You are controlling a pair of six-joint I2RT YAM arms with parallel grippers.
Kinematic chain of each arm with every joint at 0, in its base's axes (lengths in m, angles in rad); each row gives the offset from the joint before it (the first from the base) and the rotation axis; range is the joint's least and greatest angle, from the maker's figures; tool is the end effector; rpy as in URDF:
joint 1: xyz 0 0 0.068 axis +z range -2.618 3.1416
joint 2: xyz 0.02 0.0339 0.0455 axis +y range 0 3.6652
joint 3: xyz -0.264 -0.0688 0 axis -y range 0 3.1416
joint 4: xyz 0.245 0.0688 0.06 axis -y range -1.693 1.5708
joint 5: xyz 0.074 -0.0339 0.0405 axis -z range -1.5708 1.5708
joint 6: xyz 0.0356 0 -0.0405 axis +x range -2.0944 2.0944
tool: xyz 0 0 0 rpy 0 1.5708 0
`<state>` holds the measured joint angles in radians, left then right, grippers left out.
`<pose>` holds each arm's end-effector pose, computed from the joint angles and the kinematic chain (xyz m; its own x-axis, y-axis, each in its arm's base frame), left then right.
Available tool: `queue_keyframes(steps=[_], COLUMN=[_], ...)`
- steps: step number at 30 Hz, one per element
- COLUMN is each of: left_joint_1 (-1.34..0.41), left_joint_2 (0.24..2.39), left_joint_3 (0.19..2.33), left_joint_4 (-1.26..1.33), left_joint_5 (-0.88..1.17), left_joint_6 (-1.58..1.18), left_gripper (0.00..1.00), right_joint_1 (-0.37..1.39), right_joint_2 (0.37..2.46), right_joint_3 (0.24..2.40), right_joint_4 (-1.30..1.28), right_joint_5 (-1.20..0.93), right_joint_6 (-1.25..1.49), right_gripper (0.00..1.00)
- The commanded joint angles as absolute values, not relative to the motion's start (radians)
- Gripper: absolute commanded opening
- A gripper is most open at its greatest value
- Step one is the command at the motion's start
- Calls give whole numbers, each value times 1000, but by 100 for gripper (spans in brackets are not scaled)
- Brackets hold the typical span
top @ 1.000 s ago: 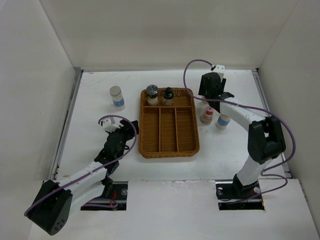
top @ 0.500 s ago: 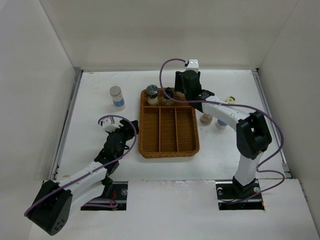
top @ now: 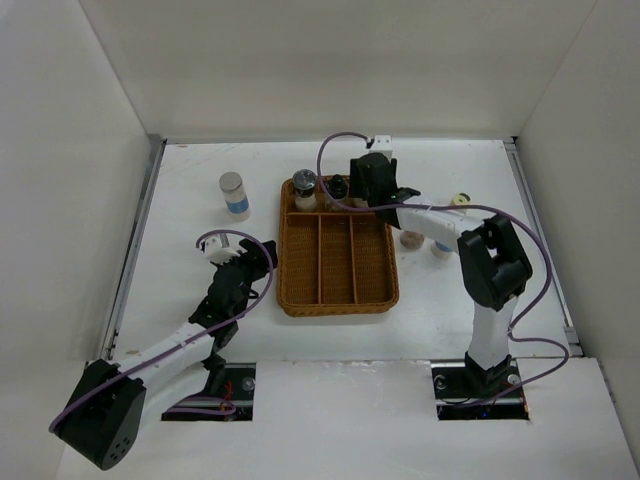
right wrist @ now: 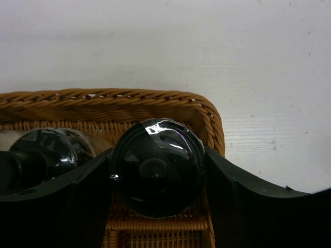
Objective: Organize the condiment bottles
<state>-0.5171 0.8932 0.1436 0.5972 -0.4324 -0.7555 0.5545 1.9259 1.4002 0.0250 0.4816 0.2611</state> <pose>0.1637 -0.0759 0.1800 -0.1570 -0.6269 -0.7631 -0.0258 0.7750 -0.6314 0.3882 0.2210 0.2393 -0.4256 0.0055 -0.9049 -0.0117 0.9999 0.0116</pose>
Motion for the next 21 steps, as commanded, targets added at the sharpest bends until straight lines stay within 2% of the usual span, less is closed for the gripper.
queue_keyframes(steps=[1,11,16,21], left_joint_1=[-509,-499,-501,-505], left_joint_2=[896,884,887,929], left_joint_3=[143,147,150,175], left_joint_4=[653,644,644,644], left_joint_5=[-420,-413,-420,-443], left_joint_6=[-761,-756,-744,-709], left_gripper=[64,64,64,64], right_joint_1=[545,548,550,579], right_joint_2=[1924,1882,1775,1576], right_joint_3=[1394,1379,1356,1261], right_joint_4=[112,115,121,161], right_joint_5=[466,463,488,497], right_joint_6=[294,307,307,302], right_gripper=[70,90,91,91])
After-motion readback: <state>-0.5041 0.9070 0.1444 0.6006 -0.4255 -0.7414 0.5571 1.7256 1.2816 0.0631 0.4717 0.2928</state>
